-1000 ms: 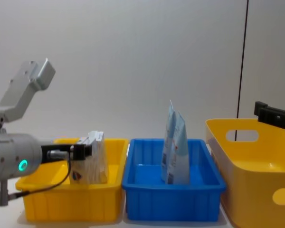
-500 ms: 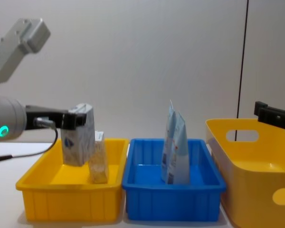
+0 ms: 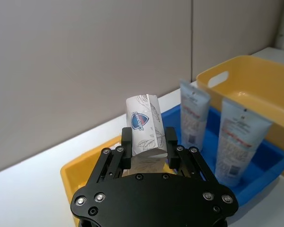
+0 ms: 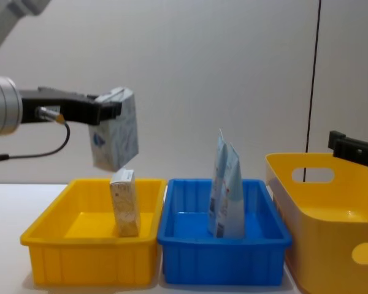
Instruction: Bimanual collaborative sorting of washing and personal care products
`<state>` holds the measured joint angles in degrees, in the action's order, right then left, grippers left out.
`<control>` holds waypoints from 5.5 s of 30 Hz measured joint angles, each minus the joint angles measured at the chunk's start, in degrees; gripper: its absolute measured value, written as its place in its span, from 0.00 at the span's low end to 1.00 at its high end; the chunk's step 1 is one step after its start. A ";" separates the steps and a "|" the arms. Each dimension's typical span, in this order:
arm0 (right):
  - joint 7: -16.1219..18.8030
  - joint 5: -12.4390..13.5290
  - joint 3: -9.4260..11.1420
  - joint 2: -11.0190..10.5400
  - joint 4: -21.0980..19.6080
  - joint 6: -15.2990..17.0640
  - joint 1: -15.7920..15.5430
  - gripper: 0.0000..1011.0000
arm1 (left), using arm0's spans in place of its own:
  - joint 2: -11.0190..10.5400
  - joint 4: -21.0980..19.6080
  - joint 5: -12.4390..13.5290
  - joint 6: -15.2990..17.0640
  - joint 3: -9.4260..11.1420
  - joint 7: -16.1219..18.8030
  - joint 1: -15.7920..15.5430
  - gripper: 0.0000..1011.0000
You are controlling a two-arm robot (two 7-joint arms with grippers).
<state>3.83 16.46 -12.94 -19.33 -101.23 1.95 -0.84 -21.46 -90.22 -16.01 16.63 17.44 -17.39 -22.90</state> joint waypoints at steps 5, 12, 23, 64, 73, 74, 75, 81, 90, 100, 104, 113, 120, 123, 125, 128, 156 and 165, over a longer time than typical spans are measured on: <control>0.00 0.00 0.00 0.00 0.00 0.00 0.00 0.99 | -1.22 -0.74 -1.23 -2.24 -0.10 -3.39 -0.51 0.37; 0.00 0.00 0.00 0.00 0.00 0.00 0.00 0.99 | -3.19 -1.82 -3.60 -5.25 -0.14 -9.01 -1.34 0.37; 0.00 0.00 0.00 0.00 0.00 0.00 0.00 0.99 | -6.06 -3.50 -7.59 -8.20 0.08 -17.43 -2.37 0.37; 0.00 0.00 0.00 0.00 0.00 0.00 0.00 0.99 | -13.08 -7.10 -20.41 -4.82 8.71 -45.75 -7.27 0.37; 0.00 0.00 0.00 0.00 0.00 0.00 0.00 0.99 | -12.85 -5.35 -21.06 -4.29 11.30 -48.52 -8.25 0.37; 0.00 0.00 0.00 0.00 0.00 0.00 0.00 0.99 | -12.82 -5.27 -21.07 -4.29 11.41 -48.65 -8.32 0.37; 0.00 0.00 0.00 0.00 0.00 0.00 0.00 0.99 | -12.78 -5.08 -21.08 -4.29 11.62 -48.78 -8.38 0.37; 0.00 0.00 0.00 0.00 0.00 0.00 0.00 0.99 | -12.44 -3.96 -21.12 -4.46 12.80 -49.64 -8.86 0.37; 0.00 0.00 0.00 0.00 0.00 0.00 0.00 0.99 | -11.90 -2.41 -21.05 -5.32 14.21 -50.13 -9.38 0.37; 0.00 0.00 0.00 0.00 0.00 0.00 0.00 0.99 | -11.44 -0.97 -20.32 -6.20 15.48 -49.61 -9.65 0.37; 0.00 0.00 0.00 0.00 0.00 0.00 0.00 0.99 | -11.21 -0.38 -19.85 -6.56 15.99 -48.91 -9.75 0.37; 0.00 0.00 0.00 0.00 0.00 0.00 0.00 0.99 | -11.27 -0.16 -19.74 -6.81 16.50 -48.39 -9.94 0.37; 0.00 0.00 0.00 0.00 0.00 0.00 0.00 0.99 | -11.57 -0.33 -20.04 -6.83 16.68 -48.26 -10.05 0.37; 0.00 0.00 0.00 0.00 0.00 0.00 0.00 0.99 | -11.67 -0.44 -20.18 -6.83 16.74 -48.18 -10.08 0.37; 0.00 0.00 0.00 0.00 0.00 0.00 0.00 0.99 | -11.72 -0.52 -20.26 -6.82 16.77 -48.14 -10.09 0.37; 0.00 0.00 0.00 0.00 0.00 0.00 0.00 0.99 | -11.78 -0.60 -20.35 -6.81 16.80 -48.09 -10.11 0.37; 10.29 3.75 1.01 -4.96 -0.04 0.22 0.28 0.99 | -11.98 -0.87 -20.63 -6.70 16.90 -47.93 -10.18 0.37; 18.34 6.69 1.51 -10.00 -0.01 0.90 0.93 0.99 | -11.99 -0.87 -20.63 -6.70 16.90 -47.93 -10.18 0.37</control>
<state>22.17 23.16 -11.43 -29.33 -101.24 2.85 0.09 -33.45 -91.10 -36.64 9.93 34.34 -65.32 -33.07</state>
